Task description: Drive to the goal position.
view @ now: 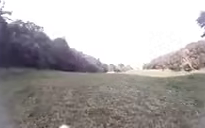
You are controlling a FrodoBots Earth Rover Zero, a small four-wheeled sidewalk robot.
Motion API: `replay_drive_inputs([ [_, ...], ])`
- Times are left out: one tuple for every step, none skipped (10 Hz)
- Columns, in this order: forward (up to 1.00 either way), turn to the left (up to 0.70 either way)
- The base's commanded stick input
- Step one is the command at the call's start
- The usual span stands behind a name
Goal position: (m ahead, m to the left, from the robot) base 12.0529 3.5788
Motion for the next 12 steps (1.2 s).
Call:
replay_drive_inputs([
  [0.85, 0.0],
  [0.85, 0.0],
  [0.85, 0.0],
  [0.85, 0.0],
  [0.85, 0.0],
  [0.85, 0.0],
  [0.85, 0.0],
  [0.85, 0.0],
  [0.85, 0.0],
  [0.85, 0.0],
  [0.85, 0.0],
  [0.85, 0.0],
])
